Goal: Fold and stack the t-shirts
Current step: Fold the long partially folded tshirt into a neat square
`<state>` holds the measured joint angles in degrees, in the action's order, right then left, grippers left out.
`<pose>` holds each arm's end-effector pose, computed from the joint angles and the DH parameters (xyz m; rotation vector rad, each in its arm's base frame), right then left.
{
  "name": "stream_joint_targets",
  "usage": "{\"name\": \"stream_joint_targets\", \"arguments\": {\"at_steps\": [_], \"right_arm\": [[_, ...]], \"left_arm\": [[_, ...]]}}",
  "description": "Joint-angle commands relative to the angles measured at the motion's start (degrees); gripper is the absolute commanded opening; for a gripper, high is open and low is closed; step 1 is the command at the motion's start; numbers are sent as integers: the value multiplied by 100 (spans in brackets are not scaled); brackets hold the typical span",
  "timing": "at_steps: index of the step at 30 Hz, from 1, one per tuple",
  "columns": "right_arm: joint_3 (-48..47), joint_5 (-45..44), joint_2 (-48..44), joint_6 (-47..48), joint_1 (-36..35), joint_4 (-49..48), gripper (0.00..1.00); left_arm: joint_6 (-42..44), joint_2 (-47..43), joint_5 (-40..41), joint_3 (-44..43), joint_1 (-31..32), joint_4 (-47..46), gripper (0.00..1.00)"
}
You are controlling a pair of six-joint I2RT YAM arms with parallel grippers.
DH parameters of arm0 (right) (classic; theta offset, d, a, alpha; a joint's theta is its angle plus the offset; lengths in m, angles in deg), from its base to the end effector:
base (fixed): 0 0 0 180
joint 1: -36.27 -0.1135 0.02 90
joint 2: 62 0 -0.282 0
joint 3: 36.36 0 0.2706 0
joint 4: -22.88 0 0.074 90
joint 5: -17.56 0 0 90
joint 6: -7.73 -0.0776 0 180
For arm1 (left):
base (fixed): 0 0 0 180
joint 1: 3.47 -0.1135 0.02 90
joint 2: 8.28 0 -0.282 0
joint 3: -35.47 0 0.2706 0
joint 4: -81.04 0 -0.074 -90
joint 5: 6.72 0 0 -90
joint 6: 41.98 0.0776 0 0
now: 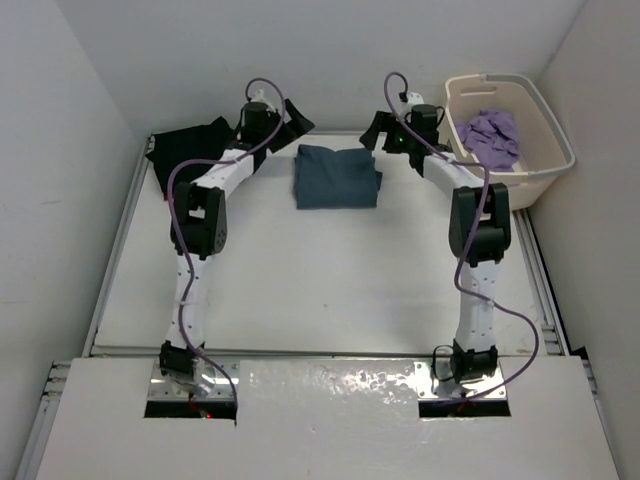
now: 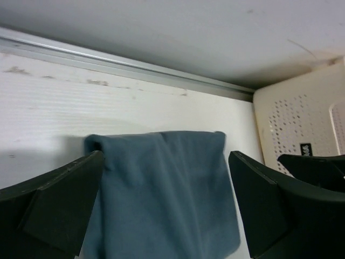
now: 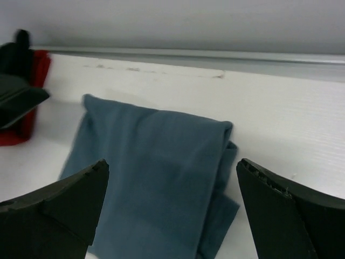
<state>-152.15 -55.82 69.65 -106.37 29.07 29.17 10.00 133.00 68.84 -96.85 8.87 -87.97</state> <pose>0.5976 0.0979 0.1943 0.0989 1.9933 0.6397 0.6284 -0.1573 0.1969 -0.2699 1.9790 -0.8213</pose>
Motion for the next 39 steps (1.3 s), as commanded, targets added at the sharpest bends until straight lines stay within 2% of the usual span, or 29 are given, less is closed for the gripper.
{"name": "stream_joint_targets", "arguments": {"at_steps": [1, 6, 10, 16, 18, 22, 28, 30, 32, 34, 35, 37, 39], "right_arm": [[557, 639, -632, -296, -27, -752, 99], [543, 1089, -264, -938, -176, -1439, 99], [-509, 1159, 605, -1334, -194, -1404, 99], [-2040, 387, 2064, -1387, -185, -799, 99], [-2339, 246, 2520, -1571, -141, -780, 99], [-2315, -106, 2795, -1686, -106, -544, 99], [-2147, -125, 2673, -1704, 52, -394, 99], [-2261, 24, 2515, -1538, 61, -254, 99], [-2567, 341, 2173, -994, 52, 123, 99], [-2395, 385, 1465, -433, 43, 467, 99], [-1941, 307, 1164, -229, 35, 477, 99], [-1273, 62, 279, 218, 17, 625, 99], [-919, -351, -208, 536, -18, 1080, 99]], "left_arm": [[278, -505, 29, -47, 330, -266, 100], [-117, 83, -261, -616, 480, -415, 100], [-285, 864, -147, -1135, 489, -574, 100], [-610, 1577, 73, -1382, 340, -793, 100], [-689, 1710, 81, -1313, 226, -723, 100], [-909, 1842, -76, -1102, -3, -758, 100], [-883, 1729, -313, -1154, -118, -784, 100], [-839, 1571, -419, -1303, -118, -706, 100], [-602, 1195, -814, -1427, -118, -618, 100], [-183, 738, -711, -1130, -65, -460, 100], [3, 213, -570, -954, -39, -302, 100], [477, -299, -106, -411, 58, -170, 100], [716, -907, 229, -118, 154, 164, 100]]}}
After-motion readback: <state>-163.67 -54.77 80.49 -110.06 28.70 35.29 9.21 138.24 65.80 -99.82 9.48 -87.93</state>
